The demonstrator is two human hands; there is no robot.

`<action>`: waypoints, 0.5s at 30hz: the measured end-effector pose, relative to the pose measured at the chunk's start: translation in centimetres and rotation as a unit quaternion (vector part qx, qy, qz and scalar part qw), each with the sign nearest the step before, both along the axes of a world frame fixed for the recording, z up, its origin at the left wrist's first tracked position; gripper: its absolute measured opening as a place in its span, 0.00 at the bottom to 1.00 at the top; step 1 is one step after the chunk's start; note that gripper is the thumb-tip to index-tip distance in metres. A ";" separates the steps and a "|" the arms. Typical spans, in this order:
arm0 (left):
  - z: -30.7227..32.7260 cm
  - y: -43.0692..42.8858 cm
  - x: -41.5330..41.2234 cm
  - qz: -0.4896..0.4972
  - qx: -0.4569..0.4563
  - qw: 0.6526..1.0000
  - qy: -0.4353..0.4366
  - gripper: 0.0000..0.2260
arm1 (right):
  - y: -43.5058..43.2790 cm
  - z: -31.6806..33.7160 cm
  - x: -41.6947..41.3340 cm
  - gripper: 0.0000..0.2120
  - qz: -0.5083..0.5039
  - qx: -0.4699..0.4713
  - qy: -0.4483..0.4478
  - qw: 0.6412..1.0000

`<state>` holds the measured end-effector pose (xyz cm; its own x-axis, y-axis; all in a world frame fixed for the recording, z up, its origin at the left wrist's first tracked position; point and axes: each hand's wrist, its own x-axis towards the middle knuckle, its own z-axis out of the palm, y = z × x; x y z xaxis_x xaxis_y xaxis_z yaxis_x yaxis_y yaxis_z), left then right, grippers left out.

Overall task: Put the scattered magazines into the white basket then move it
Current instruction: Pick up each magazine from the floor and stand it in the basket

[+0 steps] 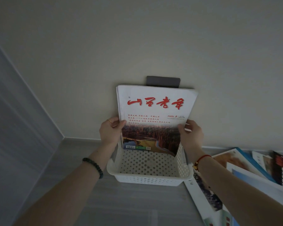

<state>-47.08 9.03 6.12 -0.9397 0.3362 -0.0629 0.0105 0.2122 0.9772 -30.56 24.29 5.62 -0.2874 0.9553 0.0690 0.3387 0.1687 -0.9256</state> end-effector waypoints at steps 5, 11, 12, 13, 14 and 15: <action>0.2 -0.2 0.1 -0.001 -0.011 1.000 0.026 0.12 | 0.8 0.7 1.2 0.13 0.052 0.017 -0.036 0.998; 0.9 -0.3 1.3 0.009 -0.097 0.993 0.058 0.17 | 1.4 1.8 3.1 0.20 0.139 -0.026 -0.079 0.987; 0.9 -0.5 1.8 0.016 -0.103 0.994 0.045 0.20 | 1.5 2.0 3.9 0.21 0.142 -0.038 -0.072 0.986; 1.0 -0.8 2.3 0.023 -0.102 0.994 0.029 0.23 | 1.7 2.2 4.9 0.21 0.145 -0.040 -0.068 0.986; 0.9 -1.1 3.0 0.027 -0.097 0.995 0.014 0.25 | 1.9 2.5 6.1 0.20 0.148 -0.036 -0.069 0.986; 0.9 -1.4 3.8 0.026 -0.089 0.996 0.005 0.26 | 2.2 2.7 7.6 0.19 0.151 -0.030 -0.071 0.986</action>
<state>-43.26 7.63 7.02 -0.9566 0.2706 -0.1084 0.0034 0.3823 0.9240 -22.94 26.50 8.31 -0.5611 0.8264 -0.0471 0.4091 0.2274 -0.8837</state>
